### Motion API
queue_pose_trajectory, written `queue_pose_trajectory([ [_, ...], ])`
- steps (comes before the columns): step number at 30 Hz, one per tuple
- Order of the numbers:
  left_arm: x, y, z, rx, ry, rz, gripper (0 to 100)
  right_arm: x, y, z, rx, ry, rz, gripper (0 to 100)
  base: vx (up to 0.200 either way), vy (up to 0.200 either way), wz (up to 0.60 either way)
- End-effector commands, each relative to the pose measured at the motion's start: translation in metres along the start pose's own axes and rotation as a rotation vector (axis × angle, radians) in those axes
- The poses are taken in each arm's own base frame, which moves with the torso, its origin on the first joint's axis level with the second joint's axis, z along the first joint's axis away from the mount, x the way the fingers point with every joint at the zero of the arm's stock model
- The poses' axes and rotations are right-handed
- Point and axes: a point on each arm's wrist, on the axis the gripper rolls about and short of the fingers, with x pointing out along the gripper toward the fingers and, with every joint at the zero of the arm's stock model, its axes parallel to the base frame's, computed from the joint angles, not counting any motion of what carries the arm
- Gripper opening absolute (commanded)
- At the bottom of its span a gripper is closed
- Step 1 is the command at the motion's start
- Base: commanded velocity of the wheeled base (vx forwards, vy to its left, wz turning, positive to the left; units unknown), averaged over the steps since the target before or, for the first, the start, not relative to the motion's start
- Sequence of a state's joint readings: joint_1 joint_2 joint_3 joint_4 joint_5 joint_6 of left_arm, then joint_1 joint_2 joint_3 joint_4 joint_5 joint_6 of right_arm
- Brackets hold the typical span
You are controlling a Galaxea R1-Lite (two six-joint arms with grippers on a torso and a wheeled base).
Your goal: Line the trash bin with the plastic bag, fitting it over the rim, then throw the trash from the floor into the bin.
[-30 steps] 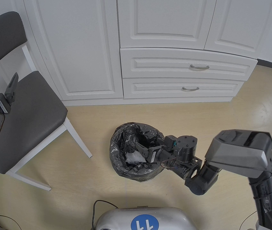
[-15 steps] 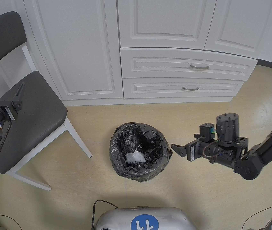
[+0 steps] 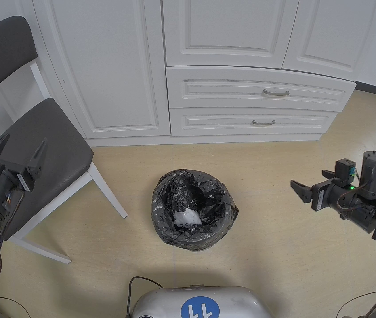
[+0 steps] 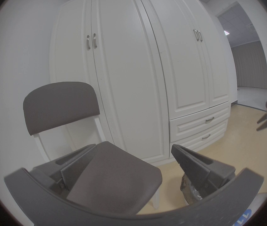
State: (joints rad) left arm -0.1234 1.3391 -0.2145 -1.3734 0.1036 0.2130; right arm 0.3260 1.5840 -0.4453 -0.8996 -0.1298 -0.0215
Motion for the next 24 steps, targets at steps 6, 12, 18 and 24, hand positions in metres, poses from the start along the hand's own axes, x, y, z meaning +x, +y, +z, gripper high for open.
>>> queue_pose_trajectory([
  [6,-0.017,-0.003,-0.003,-0.027,0.044,-0.041,100,-0.089,-0.046,0.039,0.046,-0.003,-0.205,100,0.000,0.000,0.00],
  [12,-0.027,0.002,0.019,-0.086,0.032,-0.045,100,-0.136,-0.056,0.052,0.068,-0.078,-0.301,100,0.000,0.000,0.00],
  [18,-0.061,0.013,0.062,-0.166,0.010,-0.077,100,-0.184,-0.051,0.067,0.082,-0.272,-0.322,100,0.000,0.000,0.00],
  [24,-0.099,0.029,0.106,-0.252,-0.030,-0.093,100,-0.232,-0.045,0.083,0.144,-0.493,-0.318,100,0.000,0.000,0.00],
])
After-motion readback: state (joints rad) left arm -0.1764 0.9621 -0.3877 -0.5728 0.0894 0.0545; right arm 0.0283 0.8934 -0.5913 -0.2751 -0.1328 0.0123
